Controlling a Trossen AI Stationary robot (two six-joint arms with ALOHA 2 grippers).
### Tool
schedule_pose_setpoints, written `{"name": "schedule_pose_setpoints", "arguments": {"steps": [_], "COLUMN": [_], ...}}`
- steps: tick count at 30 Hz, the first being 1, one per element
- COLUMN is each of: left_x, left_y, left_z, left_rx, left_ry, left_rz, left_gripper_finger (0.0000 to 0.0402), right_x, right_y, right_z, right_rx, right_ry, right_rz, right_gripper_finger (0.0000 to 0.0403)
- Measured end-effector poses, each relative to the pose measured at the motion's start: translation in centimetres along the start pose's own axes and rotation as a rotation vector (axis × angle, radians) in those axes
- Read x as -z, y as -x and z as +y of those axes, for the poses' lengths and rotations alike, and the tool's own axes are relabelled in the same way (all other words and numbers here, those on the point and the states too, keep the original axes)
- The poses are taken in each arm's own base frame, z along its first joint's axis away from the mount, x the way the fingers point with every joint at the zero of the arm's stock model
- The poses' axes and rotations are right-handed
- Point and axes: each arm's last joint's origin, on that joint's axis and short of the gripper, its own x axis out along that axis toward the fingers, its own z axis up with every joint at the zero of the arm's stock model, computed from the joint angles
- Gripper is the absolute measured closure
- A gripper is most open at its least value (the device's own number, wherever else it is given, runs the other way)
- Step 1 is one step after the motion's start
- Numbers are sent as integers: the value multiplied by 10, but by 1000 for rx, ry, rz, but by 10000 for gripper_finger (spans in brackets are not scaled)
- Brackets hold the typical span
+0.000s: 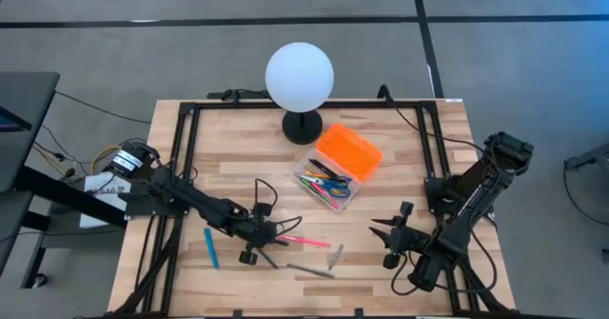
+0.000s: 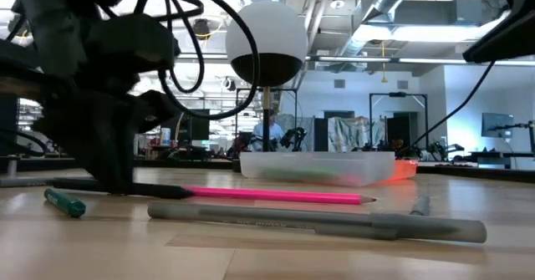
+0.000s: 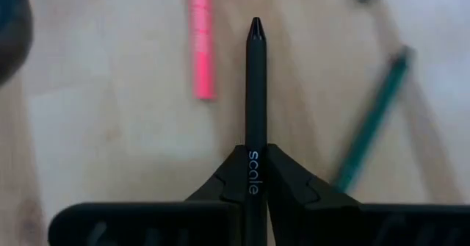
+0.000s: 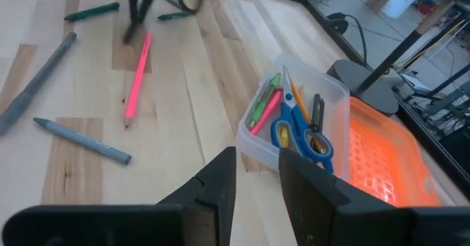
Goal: Pick & place school supplies into a supply box
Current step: Put the black pen into the orange supply box
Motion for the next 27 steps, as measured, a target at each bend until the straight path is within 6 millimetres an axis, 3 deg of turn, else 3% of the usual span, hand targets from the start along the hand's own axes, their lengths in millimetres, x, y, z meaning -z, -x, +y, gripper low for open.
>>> {"name": "schedule_pose_setpoints", "arguments": {"steps": [9,13,19,27], "left_x": [-32,-51,-77,-91], "left_y": [15,23,31,38], "left_z": [-3,3,33,98], "left_rx": [-47,-178,-376,-432], "left_ry": [-80,-187,-331,-371], "left_rz": [-57,-132,-278,-393], "left_gripper_finger": [379,383,380,380], "right_x": [19,21,22,22], "right_y": [-7,-9,-10,-9], "right_z": [-2,-3,-4,-3], "right_rx": [1,10,12,8], "right_ry": [3,5,6,5], "right_rz": [2,4,4,2], "right_gripper_finger": [303,303,303,303]}}
